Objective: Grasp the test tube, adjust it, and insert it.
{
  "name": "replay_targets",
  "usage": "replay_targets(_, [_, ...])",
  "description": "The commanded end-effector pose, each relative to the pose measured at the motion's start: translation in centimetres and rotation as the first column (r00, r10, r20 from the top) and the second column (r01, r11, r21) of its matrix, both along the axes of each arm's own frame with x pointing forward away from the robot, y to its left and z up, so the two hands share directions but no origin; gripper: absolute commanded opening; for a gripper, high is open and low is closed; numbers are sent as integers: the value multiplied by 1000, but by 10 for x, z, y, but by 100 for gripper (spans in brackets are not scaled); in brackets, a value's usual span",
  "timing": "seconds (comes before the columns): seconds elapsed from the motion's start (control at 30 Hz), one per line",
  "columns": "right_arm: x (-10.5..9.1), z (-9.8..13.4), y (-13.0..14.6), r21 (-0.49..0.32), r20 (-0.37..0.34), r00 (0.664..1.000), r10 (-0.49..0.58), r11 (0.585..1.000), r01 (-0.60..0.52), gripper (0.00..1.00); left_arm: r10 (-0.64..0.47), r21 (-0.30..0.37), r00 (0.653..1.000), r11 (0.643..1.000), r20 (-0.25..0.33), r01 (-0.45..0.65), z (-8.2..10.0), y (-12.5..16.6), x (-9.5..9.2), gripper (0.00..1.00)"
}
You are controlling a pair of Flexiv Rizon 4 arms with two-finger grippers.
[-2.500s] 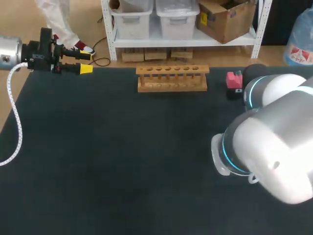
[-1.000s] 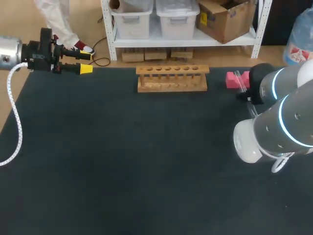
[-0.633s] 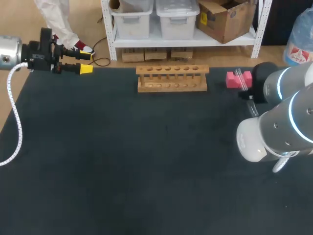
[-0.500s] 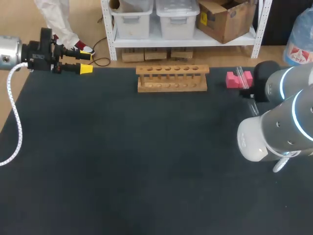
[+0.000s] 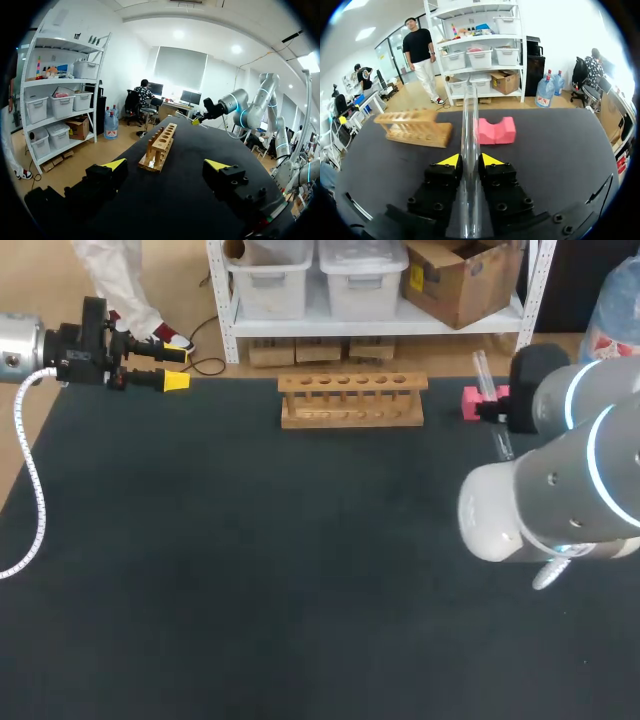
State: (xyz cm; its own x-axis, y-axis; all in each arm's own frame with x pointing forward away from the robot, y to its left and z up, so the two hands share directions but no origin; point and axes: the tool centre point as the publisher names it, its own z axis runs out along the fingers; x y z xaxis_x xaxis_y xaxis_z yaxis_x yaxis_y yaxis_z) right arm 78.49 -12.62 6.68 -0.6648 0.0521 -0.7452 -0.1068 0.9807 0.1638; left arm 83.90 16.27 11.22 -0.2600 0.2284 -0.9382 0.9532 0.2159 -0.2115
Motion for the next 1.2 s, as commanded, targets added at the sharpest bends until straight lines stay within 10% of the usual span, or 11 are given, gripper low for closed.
replay_targets(0.03, [-6, 19, 28, -74, -3, 997, -83, 994, 83, 0, -1, -1, 1000, 1000, 1, 1, -1, 0, 0, 100])
replay_targets(0.63, [17, 10, 114, -89, -38, 999, -28, 996, 24, 0, -1, -1, 1000, 1000, 1, 1, -1, 0, 0, 100])
replay_targets(1.2, [33, -18, 137, -101, -118, 992, -50, 994, 38, 0, -1, -1, 1000, 1000, 1, 1, -1, 0, 0, 100])
